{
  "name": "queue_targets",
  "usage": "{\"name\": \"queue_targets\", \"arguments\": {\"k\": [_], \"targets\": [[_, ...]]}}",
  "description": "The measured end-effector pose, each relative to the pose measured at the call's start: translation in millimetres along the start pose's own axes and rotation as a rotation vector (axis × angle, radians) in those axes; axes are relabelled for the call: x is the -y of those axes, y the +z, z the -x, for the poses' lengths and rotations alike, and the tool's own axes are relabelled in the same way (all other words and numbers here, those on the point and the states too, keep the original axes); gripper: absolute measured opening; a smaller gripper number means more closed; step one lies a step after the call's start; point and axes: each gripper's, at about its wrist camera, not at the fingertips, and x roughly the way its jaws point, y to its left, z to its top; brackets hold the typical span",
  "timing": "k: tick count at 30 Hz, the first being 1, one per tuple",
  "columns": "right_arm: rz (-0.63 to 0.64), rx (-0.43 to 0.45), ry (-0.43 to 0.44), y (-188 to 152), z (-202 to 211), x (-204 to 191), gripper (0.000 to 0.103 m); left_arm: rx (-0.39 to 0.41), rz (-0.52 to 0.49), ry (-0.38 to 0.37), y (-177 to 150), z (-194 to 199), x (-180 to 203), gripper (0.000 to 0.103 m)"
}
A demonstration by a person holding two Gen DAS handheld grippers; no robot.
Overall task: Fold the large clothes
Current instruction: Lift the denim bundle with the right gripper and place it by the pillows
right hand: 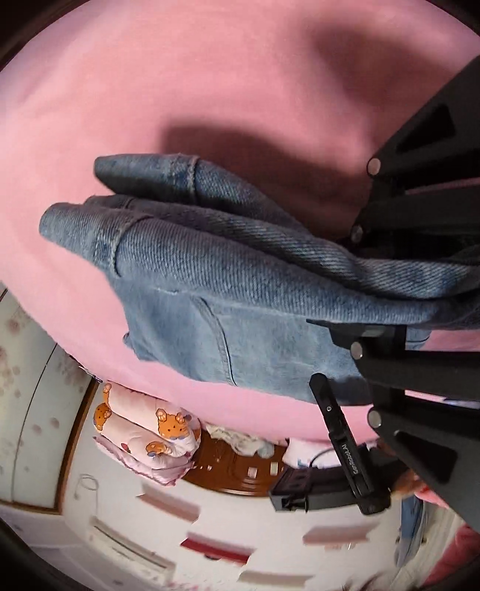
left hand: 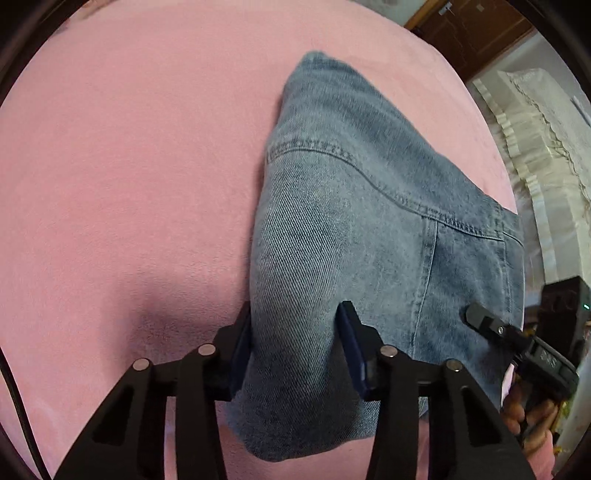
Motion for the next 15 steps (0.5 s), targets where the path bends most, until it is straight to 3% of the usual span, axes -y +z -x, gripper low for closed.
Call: {"name": "queue_targets", "arguments": {"k": [5, 9, 15], "targets": [[0.115, 0.055, -0.074, -15, 18, -53, 0.017, 0.11, -0.021, 0.055, -11, 44, 16, 0.038], [0.169, 0.07, -0.096, -37, 36, -86, 0.017, 0.098, -0.01, 0.045, -10, 73, 12, 0.037], [0.211, 0.062, -0.097, -63, 46, -147, 0.017, 0.105, 0.0, 0.094, -17, 126, 9, 0.037]]}}
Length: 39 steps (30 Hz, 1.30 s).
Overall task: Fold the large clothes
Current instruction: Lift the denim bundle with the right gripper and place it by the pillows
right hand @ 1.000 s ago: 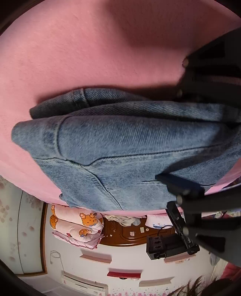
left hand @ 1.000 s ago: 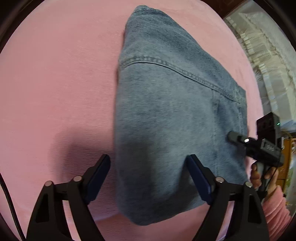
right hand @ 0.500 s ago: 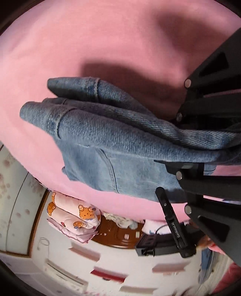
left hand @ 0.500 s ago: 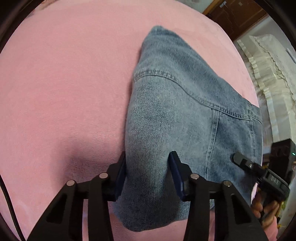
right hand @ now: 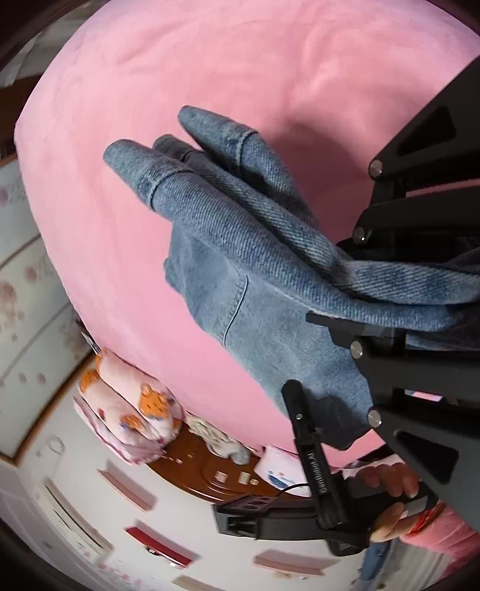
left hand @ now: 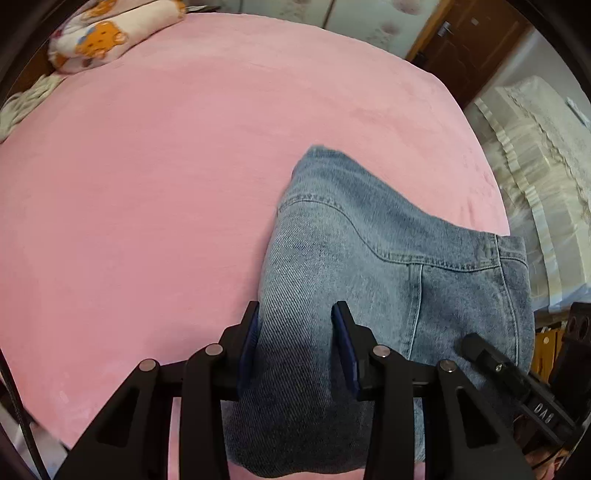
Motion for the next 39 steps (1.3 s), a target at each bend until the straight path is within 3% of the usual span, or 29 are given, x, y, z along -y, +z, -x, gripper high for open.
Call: {"name": "queue_targets", "arguments": {"k": [6, 11, 13, 18, 21, 23, 26, 30, 35, 39], "targets": [[0.078, -0.002, 0.038, 9, -14, -75, 0.017, 0.025, 0.03, 0.037, 5, 40, -27, 0.036], [0.121, 0.044, 0.099, 25, -57, -150, 0.017, 0.118, 0.047, 0.081, 7, 50, -42, 0.036], [0.148, 0.064, 0.111, 35, -80, -183, 0.017, 0.149, 0.051, 0.086, 7, 39, -33, 0.036], [0.209, 0.126, 0.13, 67, -155, -262, 0.017, 0.22, 0.043, 0.086, -14, 54, -52, 0.036], [0.233, 0.166, 0.126, 87, -209, -293, 0.017, 0.268, 0.01, 0.107, 3, 45, -47, 0.036], [0.221, 0.189, 0.13, 102, -243, -304, 0.017, 0.289, -0.005, 0.111, 11, 36, -39, 0.036], [0.205, 0.218, 0.134, 125, -292, -312, 0.017, 0.337, -0.02, 0.096, 38, 25, -90, 0.036], [0.205, 0.223, 0.151, 152, -354, -310, 0.017, 0.342, -0.001, 0.061, 73, -18, -134, 0.036], [0.24, 0.222, 0.147, 163, -433, -291, 0.017, 0.347, 0.021, 0.092, 99, -84, -172, 0.036], [0.262, 0.157, 0.066, 148, -486, -272, 0.017, 0.237, 0.058, 0.099, 100, -144, -198, 0.036]]}}
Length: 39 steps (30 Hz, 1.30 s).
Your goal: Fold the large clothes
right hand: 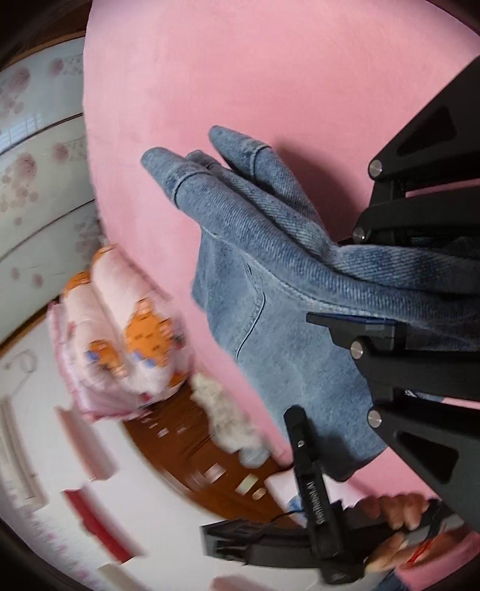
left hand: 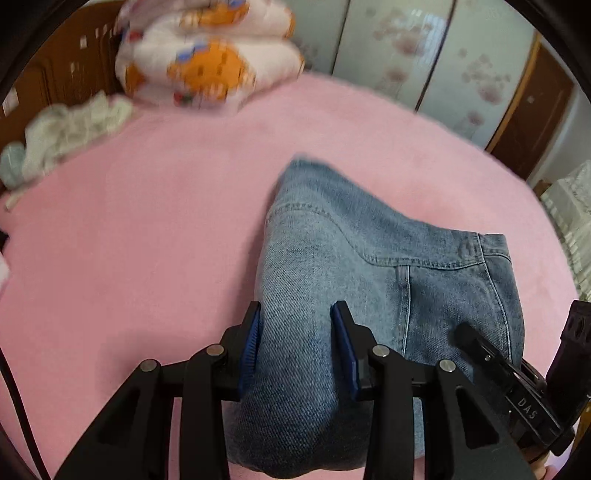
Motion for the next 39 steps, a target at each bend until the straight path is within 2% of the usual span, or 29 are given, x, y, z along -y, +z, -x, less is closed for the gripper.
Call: {"name": "queue_targets", "arguments": {"k": [3, 6, 8, 12, 14, 16, 20, 22, 24, 28, 30, 32, 37, 39], "targets": [[-0.035, -0.032, -0.052, -18, -9, 20, 0.019, -0.009, 0.009, -0.005, -19, -18, -13, 0.038], [-0.131, -0.084, -0.059, -32, -2, 42, 0.028, 0.007, 0.07, -0.061, -30, -18, -24, 0.04], [-0.159, -0.093, -0.065, -40, 12, 48, 0.029, 0.028, 0.043, -0.035, -32, -17, -22, 0.042], [-0.073, -0.107, -0.155, -58, 56, 35, 0.03, 0.068, 0.004, 0.035, -38, 2, -7, 0.043], [-0.069, -0.124, -0.164, -71, 79, 29, 0.031, 0.106, 0.028, 0.037, -49, 23, -8, 0.046], [-0.073, -0.159, -0.209, -87, 105, 20, 0.031, 0.114, 0.062, 0.044, -63, 39, -12, 0.059], [-0.109, -0.131, -0.275, -132, 179, 0, 0.034, 0.12, 0.144, 0.062, -106, 75, -24, 0.062], [-0.132, -0.122, -0.336, -153, 208, -9, 0.041, 0.103, 0.189, 0.1, -124, 87, -28, 0.065], [-0.175, -0.125, -0.406, -175, 237, -16, 0.047, 0.05, 0.216, 0.117, -147, 99, -29, 0.065], [-0.31, -0.206, -0.597, -223, 290, -21, 0.051, -0.053, 0.187, 0.141, -189, 127, -21, 0.065], [-0.387, -0.239, -0.707, -246, 322, -24, 0.058, -0.075, 0.187, 0.148, -209, 146, -15, 0.065], [-0.397, -0.268, -0.781, -264, 348, -27, 0.068, -0.079, 0.191, 0.159, -233, 172, -3, 0.066], [-0.32, -0.319, -0.779, -292, 404, -31, 0.071, -0.113, 0.187, 0.118, -289, 226, 36, 0.067], [-0.312, -0.313, -0.748, -298, 429, -30, 0.071, -0.12, 0.162, 0.138, -308, 244, 54, 0.067]]}}
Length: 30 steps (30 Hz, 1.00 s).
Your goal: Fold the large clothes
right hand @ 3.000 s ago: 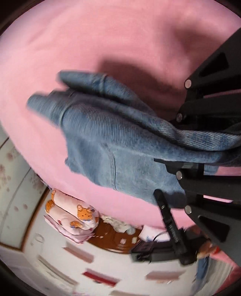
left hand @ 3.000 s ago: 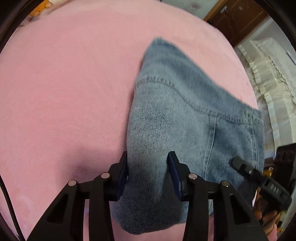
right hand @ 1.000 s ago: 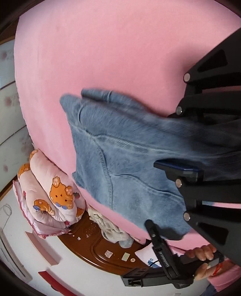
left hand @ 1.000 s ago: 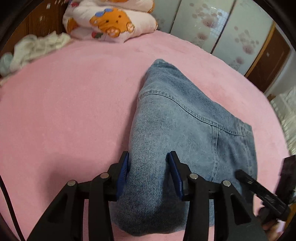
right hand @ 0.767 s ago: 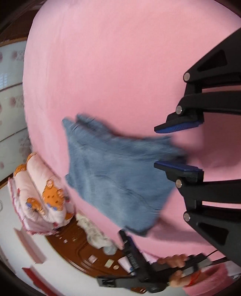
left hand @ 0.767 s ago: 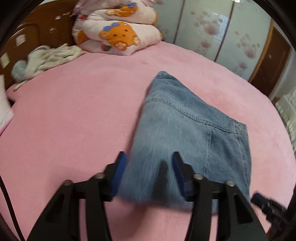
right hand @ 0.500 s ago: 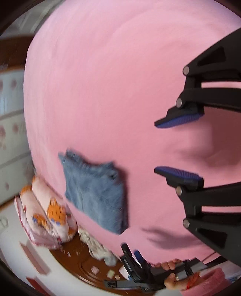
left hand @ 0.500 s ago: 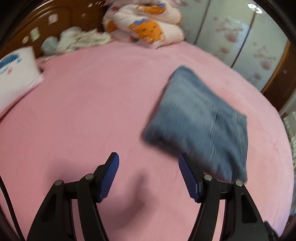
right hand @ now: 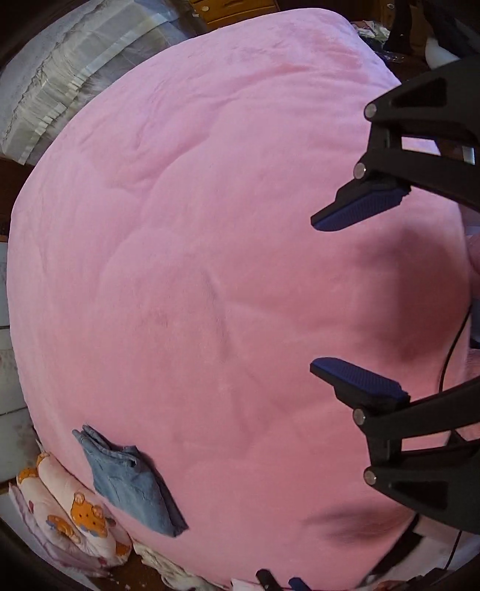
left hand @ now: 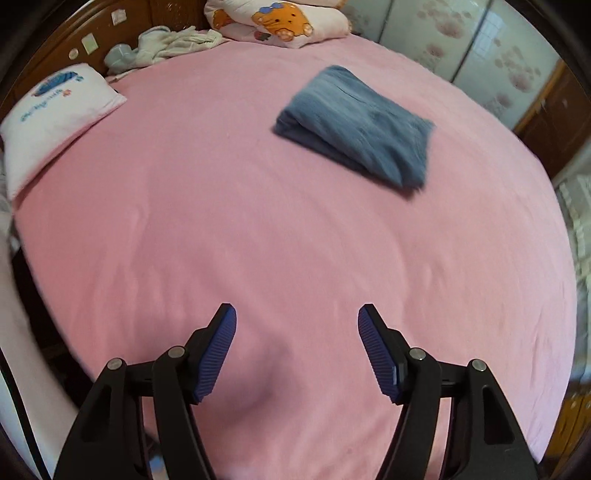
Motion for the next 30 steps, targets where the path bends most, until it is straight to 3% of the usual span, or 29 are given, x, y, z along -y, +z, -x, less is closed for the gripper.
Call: {"name": "queue_targets", "arguments": {"k": [6, 11, 16, 21, 25, 28, 30], "targets": [[0.028, 0.074, -0.011, -20, 52, 65, 0.072, 0.02, -0.04, 0.015, -73, 72, 46, 0.067], [0.003, 0.072, -0.044, -22, 88, 124, 0.078, 0.036, -0.109, -0.042, -115, 129, 99, 0.071], [-0.004, 0.037, 0.041, -19, 121, 159, 0.078, 0.035, -0.214, -0.075, -146, 173, 146, 0.071], [-0.056, 0.052, 0.142, -31, 157, 174, 0.078, 0.069, -0.365, -0.092, -166, 213, 185, 0.072], [-0.011, 0.129, 0.132, -38, 183, 169, 0.078, 0.151, -0.453, -0.08, -179, 241, 204, 0.081], [-0.024, 0.109, 0.173, -41, 190, 167, 0.078, 0.192, -0.52, -0.088, -187, 260, 216, 0.081], [-0.013, 0.121, 0.157, -44, 196, 164, 0.078, 0.212, -0.545, -0.092, -193, 269, 220, 0.082]]}}
